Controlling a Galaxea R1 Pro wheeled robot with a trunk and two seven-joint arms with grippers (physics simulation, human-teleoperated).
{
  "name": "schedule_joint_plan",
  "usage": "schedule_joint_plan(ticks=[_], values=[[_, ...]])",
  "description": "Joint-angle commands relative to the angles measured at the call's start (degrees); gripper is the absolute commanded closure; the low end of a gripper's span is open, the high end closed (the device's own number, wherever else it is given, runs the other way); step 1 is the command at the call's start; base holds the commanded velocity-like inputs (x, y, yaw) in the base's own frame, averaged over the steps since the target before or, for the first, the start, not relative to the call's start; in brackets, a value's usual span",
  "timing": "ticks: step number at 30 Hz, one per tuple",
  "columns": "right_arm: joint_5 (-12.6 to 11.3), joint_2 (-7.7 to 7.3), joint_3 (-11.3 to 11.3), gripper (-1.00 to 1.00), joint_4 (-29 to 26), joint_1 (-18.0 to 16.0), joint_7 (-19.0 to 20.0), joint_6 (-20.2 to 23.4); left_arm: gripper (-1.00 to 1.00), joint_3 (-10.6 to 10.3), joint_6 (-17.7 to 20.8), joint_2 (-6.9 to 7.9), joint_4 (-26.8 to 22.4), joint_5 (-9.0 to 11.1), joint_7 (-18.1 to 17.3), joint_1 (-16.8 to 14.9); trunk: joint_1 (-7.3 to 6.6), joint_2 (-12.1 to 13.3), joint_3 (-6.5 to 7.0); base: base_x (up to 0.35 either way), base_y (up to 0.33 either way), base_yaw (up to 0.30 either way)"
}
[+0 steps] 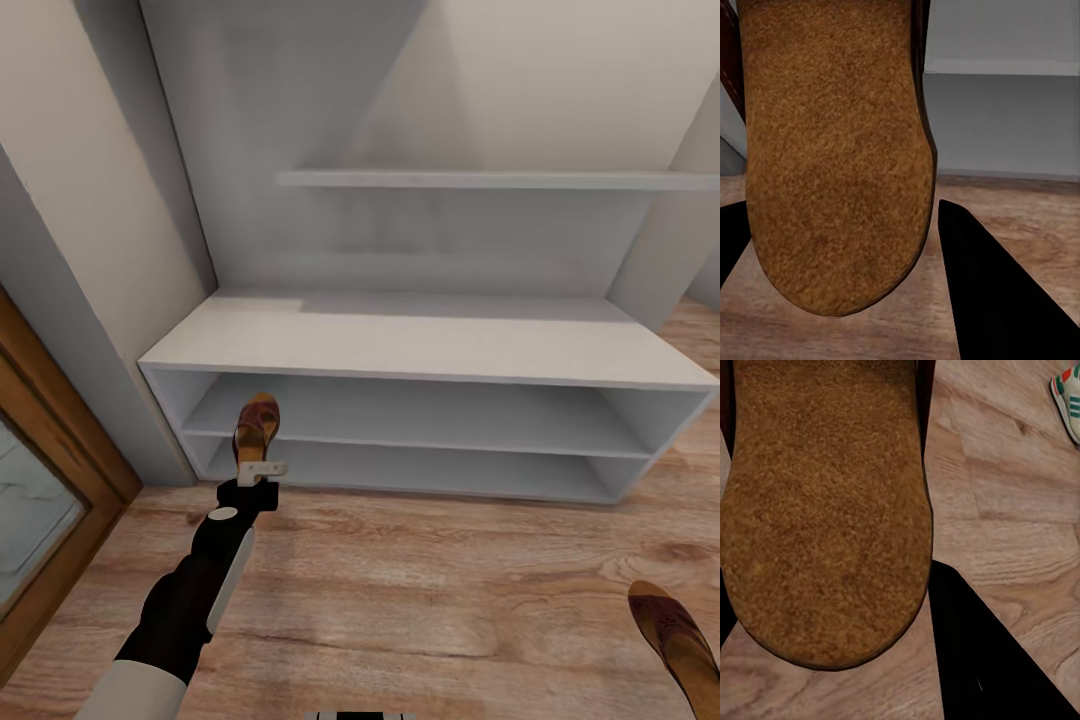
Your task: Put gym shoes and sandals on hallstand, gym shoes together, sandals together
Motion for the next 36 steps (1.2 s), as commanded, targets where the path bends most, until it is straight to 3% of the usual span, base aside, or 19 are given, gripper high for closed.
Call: schedule_joint_plan(ticks=[1,17,28,36], values=[[-0.16,0.0,-0.02,1.0,0.0,0.0,0.02,-0.05,1.0,0.0,0.01,0.0,0.01,-0.07,-0.12,0.0,0.0,0.0,0.0,0.173,0.0,0.0],[-0.18,0.02,0.0,1.0,0.0,-0.01,0.02,-0.05,1.0,0.0,0.01,0.0,1.17,-0.07,-0.11,0.0,0.0,0.0,0.0,0.171,0.0,0.0],[-0.18,0.02,0.0,1.0,0.0,-0.01,0.02,-0.05,1.0,0.0,-0.11,0.0,2.63,-0.07,-0.11,0.0,0.0,0.0,0.0,0.032,0.0,0.0],[-0.16,0.04,0.0,1.0,0.0,0.0,0.02,-0.05,1.0,0.0,-2.72,0.0,4.1,-0.07,-0.15,0.0,0.0,0.0,0.0,0.003,0.0,0.0]])
